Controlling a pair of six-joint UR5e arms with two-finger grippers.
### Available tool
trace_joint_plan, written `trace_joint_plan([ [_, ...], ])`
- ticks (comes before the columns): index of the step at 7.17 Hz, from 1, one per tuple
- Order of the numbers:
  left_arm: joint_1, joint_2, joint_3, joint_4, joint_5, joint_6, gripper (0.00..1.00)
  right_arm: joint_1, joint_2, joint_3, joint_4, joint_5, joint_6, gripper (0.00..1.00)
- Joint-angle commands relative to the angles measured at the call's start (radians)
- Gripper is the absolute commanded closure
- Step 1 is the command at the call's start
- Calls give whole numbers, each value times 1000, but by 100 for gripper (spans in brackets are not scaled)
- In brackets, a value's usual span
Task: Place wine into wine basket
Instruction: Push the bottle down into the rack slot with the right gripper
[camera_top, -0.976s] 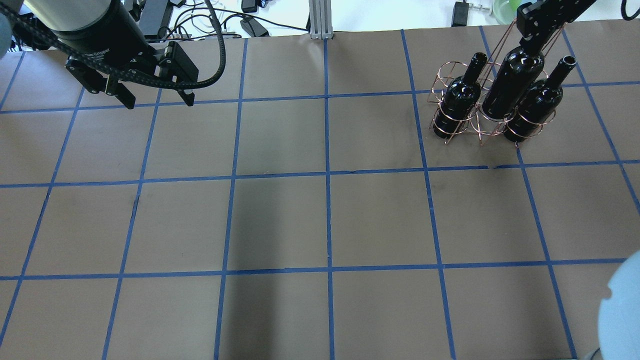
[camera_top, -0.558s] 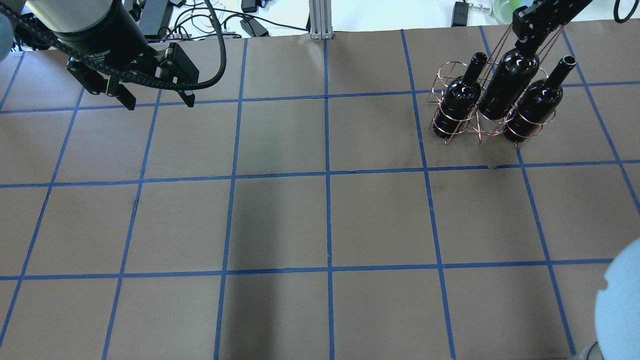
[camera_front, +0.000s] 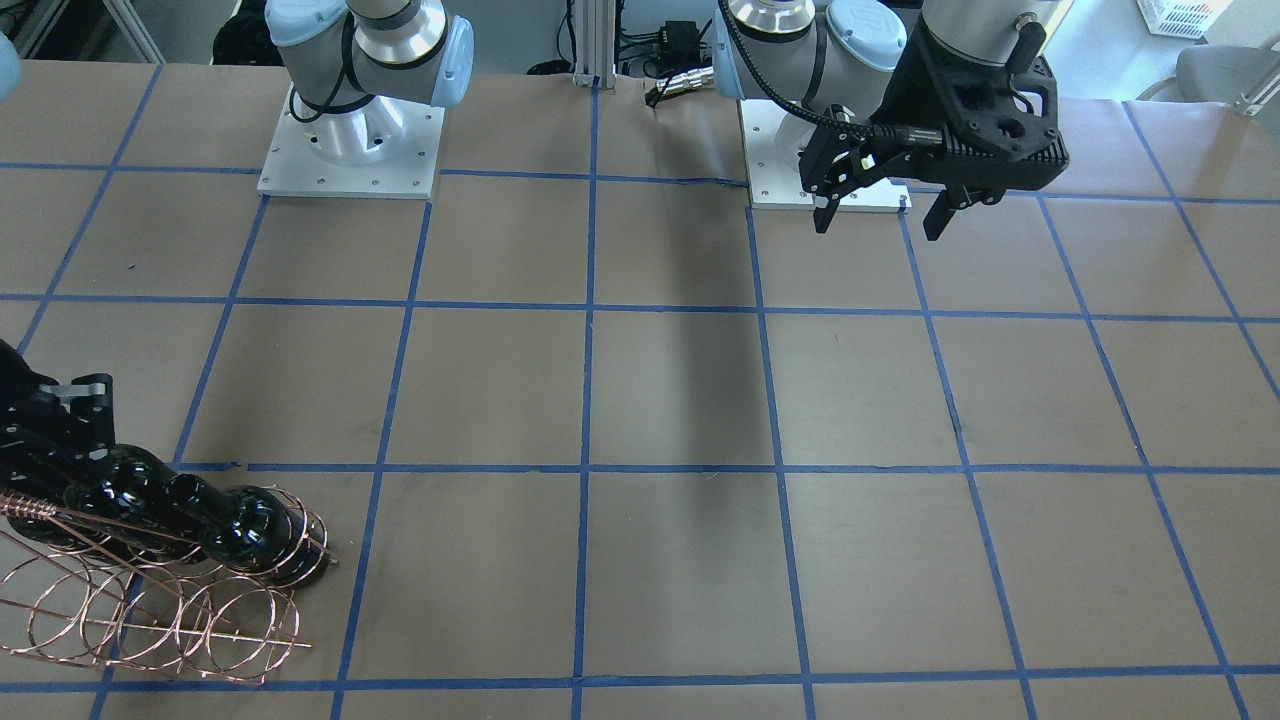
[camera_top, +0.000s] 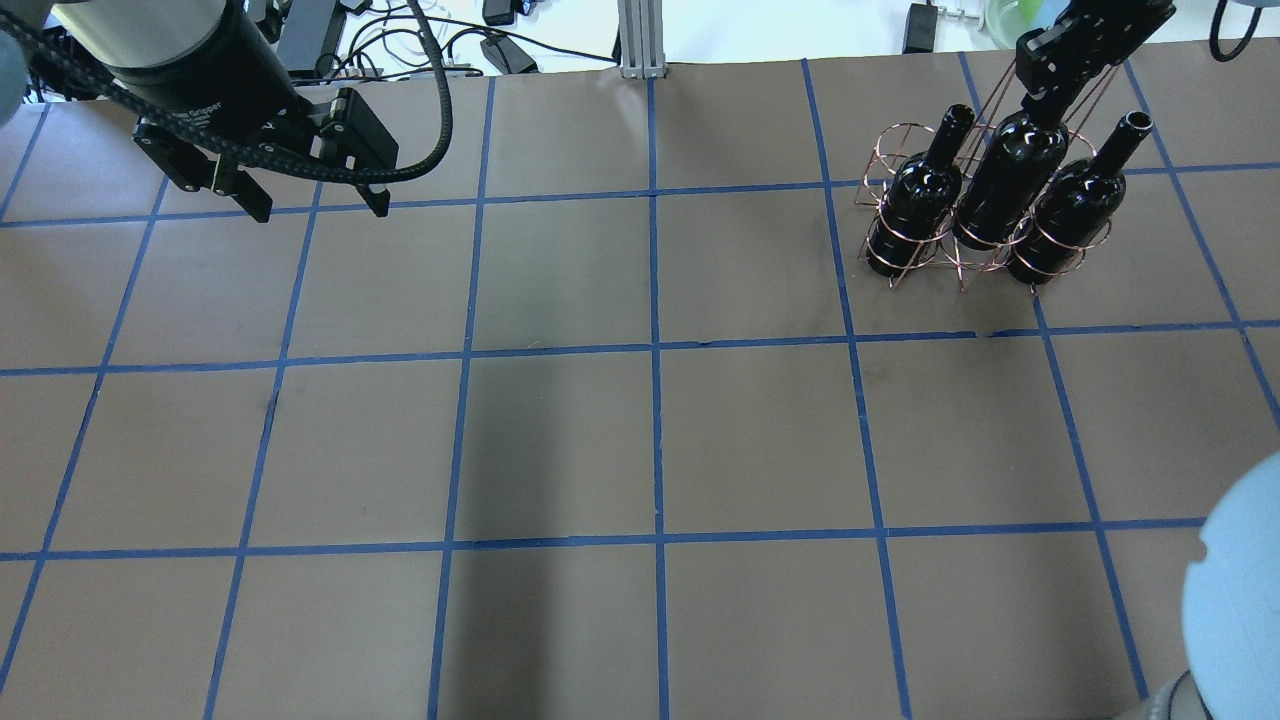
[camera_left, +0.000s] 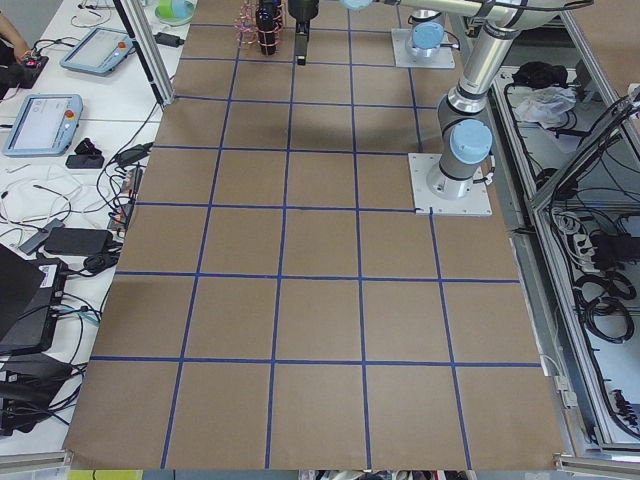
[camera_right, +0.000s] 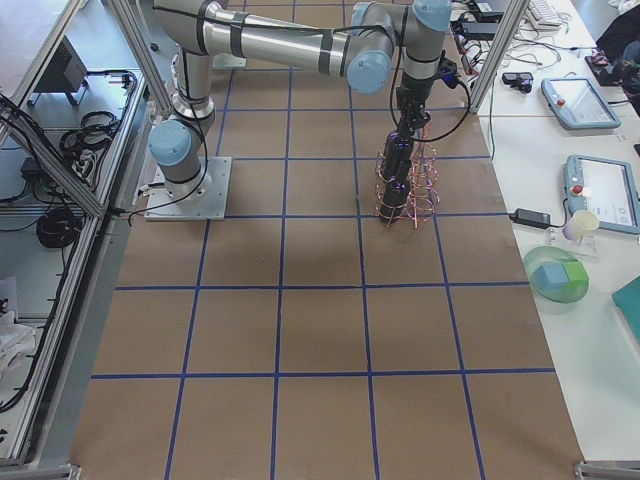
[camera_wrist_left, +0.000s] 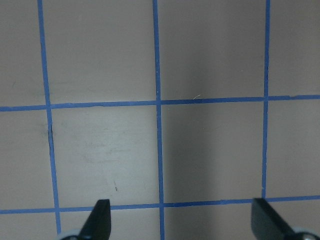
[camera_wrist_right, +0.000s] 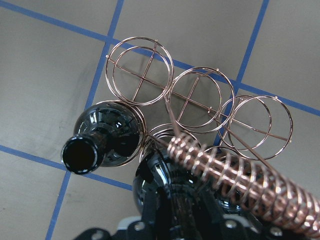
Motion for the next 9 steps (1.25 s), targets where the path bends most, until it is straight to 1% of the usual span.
trace_joint_plan([
  [1, -2, -1, 0, 0, 0, 1, 0, 0, 18, 2, -11, 0, -3, 100],
  [2, -2, 1, 0, 0, 0, 1, 0, 0, 25, 2, -22, 2, -3, 100],
  [5, -2, 1, 0, 0, 0, 1, 0, 0, 25, 49, -71, 0, -1, 100],
  [9, -2, 1, -2, 0, 0, 1, 0, 0, 24, 55, -71, -7, 6, 100],
])
